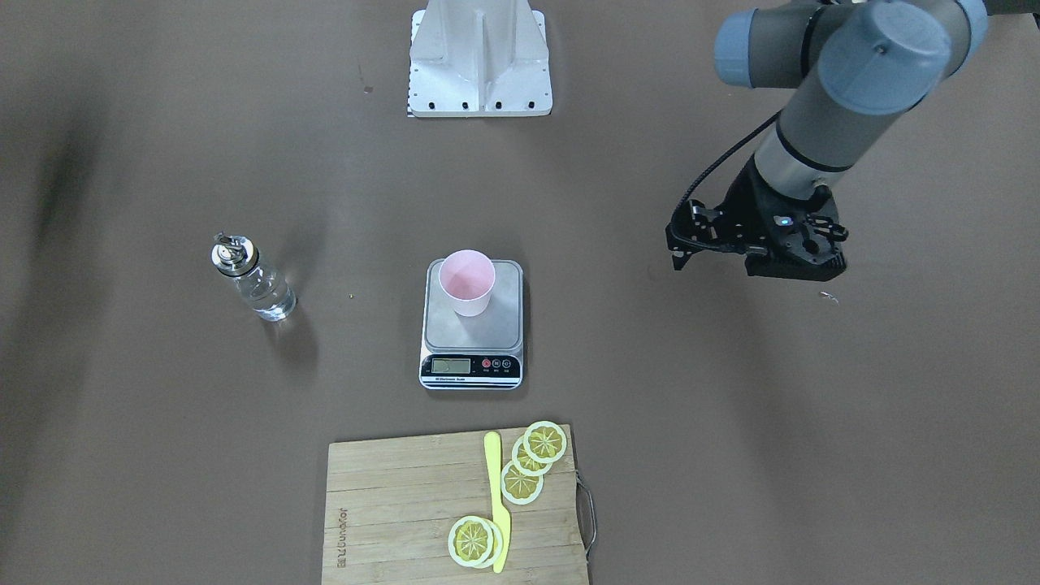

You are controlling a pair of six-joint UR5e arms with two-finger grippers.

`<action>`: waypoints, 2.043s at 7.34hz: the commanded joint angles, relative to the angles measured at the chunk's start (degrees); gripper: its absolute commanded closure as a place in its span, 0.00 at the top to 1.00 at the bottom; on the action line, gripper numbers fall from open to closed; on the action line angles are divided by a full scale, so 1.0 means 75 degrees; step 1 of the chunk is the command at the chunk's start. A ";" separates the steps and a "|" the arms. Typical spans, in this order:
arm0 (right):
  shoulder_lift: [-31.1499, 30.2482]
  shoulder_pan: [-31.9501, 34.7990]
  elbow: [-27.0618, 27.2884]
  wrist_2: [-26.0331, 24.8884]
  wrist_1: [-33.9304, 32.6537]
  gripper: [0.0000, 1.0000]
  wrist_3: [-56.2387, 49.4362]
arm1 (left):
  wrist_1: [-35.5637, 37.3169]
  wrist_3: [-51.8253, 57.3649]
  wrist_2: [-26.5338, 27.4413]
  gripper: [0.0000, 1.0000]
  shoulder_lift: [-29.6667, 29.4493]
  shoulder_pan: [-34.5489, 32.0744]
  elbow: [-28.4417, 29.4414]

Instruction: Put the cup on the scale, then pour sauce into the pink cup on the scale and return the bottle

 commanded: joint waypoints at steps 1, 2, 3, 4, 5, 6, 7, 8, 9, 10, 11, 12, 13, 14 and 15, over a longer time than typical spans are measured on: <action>-0.0168 -0.0878 0.0011 0.0026 0.1120 1.00 0.0823 | 0.0066 0.1036 -0.0043 0.98 0.0452 -0.0486 -0.0002; -0.0156 -0.1195 -0.0001 0.0073 0.1620 1.00 0.0927 | 0.0229 0.1295 -0.0043 0.98 0.0454 -0.0558 -0.0013; -0.0133 -0.1349 -0.0013 -0.0054 0.2287 1.00 0.0917 | 0.0253 0.1297 -0.0043 0.98 0.0465 -0.0581 -0.0013; -0.0133 -0.1525 -0.0013 -0.0299 0.2560 1.00 0.0917 | 0.0254 0.1297 -0.0043 0.98 0.0466 -0.0582 -0.0013; 0.0076 -0.1782 -0.0013 -0.0371 0.2586 1.00 0.0917 | 0.0254 0.1297 -0.0043 0.98 0.0466 -0.0593 -0.0002; 0.0194 -0.1993 -0.0013 -0.0395 0.2586 1.00 0.0928 | 0.0254 0.1355 -0.0043 0.98 0.0466 -0.0617 0.0010; 0.0265 -0.2251 -0.0001 -0.0744 0.2702 1.00 0.0928 | 0.0254 0.1356 -0.0043 0.98 0.0466 -0.0617 0.0010; 0.0266 -0.2543 0.0034 -0.1455 0.3179 1.00 0.1195 | 0.0254 0.1356 -0.0031 0.98 0.0466 -0.0617 0.0022; 0.0254 -0.2975 0.0069 -0.2088 0.3555 1.00 0.2393 | 0.0254 0.1356 -0.0031 0.98 0.0477 -0.0617 0.0022; 0.0219 -0.3212 0.0151 -0.2594 0.3745 1.00 0.2846 | 0.0254 0.1356 -0.0031 0.98 0.0477 -0.0617 0.0033; 0.0114 -0.3237 0.0233 -0.2970 0.3746 1.00 0.3036 | 0.0254 0.1356 -0.0031 0.98 0.0477 -0.0617 0.0034; -0.0026 -0.3354 0.0454 -0.2974 0.3746 1.00 0.3328 | 0.0254 0.1356 -0.0031 0.98 0.0489 -0.0617 0.0034; -0.0132 -0.3645 0.0827 -0.3009 0.3746 1.00 0.3667 | 0.0254 0.1356 -0.0031 0.98 0.0489 -0.0617 0.0034; -0.0179 -0.3706 0.0959 -0.3125 0.3758 1.00 0.3612 | 0.0254 0.1356 -0.0031 0.98 0.0489 -0.0617 0.0034; -0.0435 -0.3903 0.0948 -0.3590 0.4153 1.00 0.3473 | 0.0254 0.1356 -0.0031 0.98 0.0501 -0.0617 0.0010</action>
